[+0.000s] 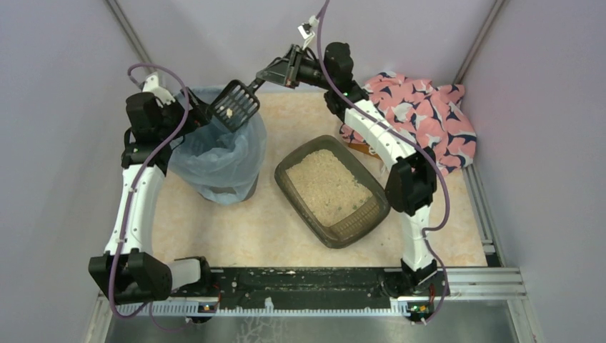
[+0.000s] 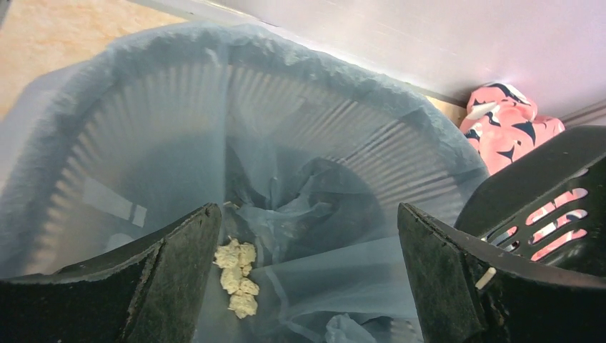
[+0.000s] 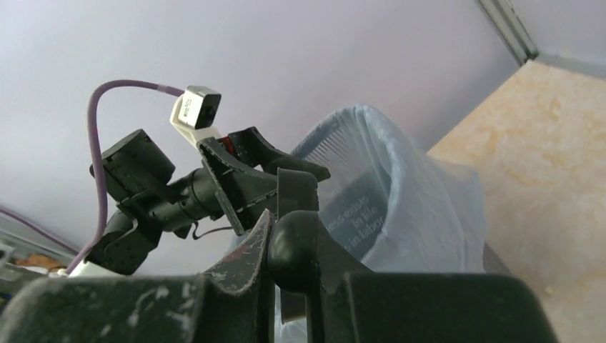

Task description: Clean the litter box

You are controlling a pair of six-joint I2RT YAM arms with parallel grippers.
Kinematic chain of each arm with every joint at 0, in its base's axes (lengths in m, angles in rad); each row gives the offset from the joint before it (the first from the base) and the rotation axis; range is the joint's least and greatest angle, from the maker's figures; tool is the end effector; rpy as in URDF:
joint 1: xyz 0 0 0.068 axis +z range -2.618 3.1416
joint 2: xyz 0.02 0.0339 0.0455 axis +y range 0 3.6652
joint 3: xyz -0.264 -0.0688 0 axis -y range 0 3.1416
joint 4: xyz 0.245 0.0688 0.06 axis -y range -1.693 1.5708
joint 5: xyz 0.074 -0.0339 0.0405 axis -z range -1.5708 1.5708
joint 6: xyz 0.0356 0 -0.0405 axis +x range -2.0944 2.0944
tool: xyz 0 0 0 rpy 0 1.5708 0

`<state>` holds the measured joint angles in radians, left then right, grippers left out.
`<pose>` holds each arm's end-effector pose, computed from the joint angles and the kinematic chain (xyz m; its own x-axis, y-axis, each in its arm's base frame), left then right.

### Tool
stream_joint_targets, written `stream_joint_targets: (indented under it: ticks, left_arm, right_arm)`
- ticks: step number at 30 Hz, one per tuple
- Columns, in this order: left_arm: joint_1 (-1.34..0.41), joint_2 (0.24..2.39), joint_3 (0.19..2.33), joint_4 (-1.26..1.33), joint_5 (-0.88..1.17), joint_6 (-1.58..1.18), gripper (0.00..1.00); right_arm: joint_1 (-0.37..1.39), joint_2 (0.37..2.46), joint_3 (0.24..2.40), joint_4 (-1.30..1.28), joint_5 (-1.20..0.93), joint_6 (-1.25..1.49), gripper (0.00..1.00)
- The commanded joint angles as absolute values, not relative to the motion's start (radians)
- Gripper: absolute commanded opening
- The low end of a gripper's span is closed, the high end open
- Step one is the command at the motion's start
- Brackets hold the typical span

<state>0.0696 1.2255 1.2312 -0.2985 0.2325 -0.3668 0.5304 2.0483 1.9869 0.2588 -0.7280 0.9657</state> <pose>0.2792 0.0112 0.3920 -0.3234 -0.3724 -0.8699 0.0390 0.9133 -0.4054 0.4091 0.2674 0.4125 -0.6772 0.3146 -0.6651 -0.6741 0.0969 0.7322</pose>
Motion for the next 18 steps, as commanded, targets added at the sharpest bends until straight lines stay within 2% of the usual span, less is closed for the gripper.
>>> stream_joint_targets:
  ticks: [1,9,14,18]
  left_arm:
    - [0.074,1.196,1.217,-0.260,0.237,-0.365,0.99]
    - [0.074,1.190,1.219,-0.259,0.231,-0.362,0.99]
    - [0.081,1.187,1.212,-0.251,0.221,-0.359,0.99]
    - [0.105,1.193,1.221,-0.248,0.231,-0.364,0.99]
  right_arm:
    - [0.574,2.095,2.142,0.121,-0.695,0.762,0.00]
    - [0.605,2.061,2.098,0.060,-0.628,0.532,0.00]
    - [0.643,1.953,1.901,0.239,-0.541,0.376,0.00]
    - [0.672,1.916,1.849,0.318,-0.509,0.281,0.00]
